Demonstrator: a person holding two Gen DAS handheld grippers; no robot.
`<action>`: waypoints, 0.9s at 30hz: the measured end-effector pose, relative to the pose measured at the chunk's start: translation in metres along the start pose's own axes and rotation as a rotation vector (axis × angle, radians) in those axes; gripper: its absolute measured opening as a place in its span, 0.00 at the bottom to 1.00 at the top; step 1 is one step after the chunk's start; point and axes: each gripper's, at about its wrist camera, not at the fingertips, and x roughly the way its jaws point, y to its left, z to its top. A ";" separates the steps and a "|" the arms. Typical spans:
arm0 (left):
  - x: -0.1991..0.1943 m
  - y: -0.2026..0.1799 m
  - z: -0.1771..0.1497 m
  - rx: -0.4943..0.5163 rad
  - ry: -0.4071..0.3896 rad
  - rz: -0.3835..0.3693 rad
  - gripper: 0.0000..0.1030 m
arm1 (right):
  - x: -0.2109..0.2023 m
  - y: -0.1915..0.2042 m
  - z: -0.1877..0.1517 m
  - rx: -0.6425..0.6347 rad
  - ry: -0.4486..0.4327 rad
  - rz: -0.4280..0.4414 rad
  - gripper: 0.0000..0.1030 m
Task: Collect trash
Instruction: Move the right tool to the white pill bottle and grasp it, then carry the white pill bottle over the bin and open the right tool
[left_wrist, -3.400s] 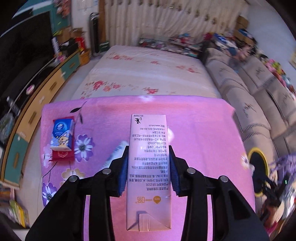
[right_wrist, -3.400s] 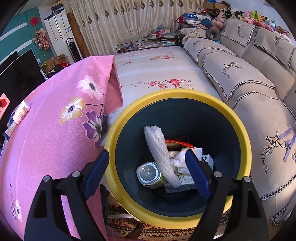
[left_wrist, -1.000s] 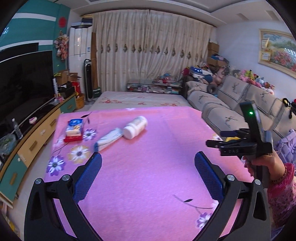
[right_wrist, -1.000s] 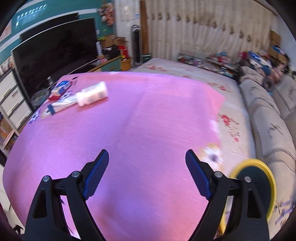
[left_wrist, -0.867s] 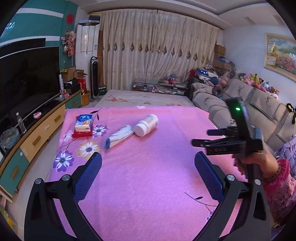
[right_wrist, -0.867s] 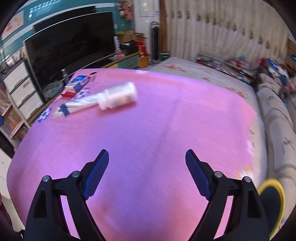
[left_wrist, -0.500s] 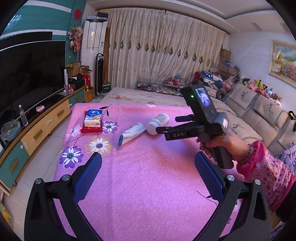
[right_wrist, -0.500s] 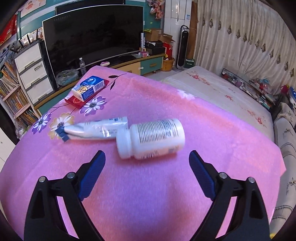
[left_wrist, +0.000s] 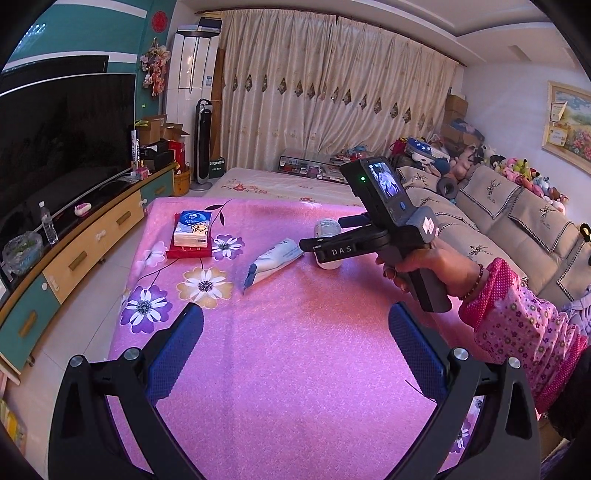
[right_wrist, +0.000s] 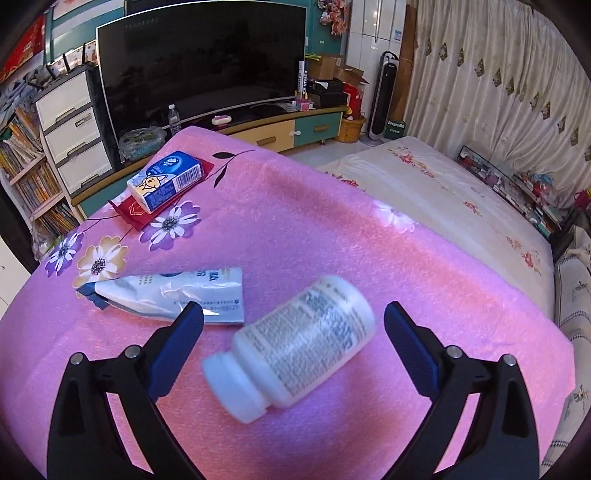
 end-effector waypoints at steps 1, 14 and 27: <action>0.000 0.000 0.000 0.001 0.000 0.001 0.96 | 0.002 -0.002 0.001 -0.002 0.007 -0.012 0.92; 0.005 -0.004 0.001 -0.010 0.015 -0.014 0.95 | 0.010 -0.003 -0.015 0.144 0.086 -0.029 0.49; 0.001 -0.020 -0.005 -0.010 0.010 -0.057 0.95 | -0.092 -0.014 -0.064 0.213 -0.015 -0.087 0.45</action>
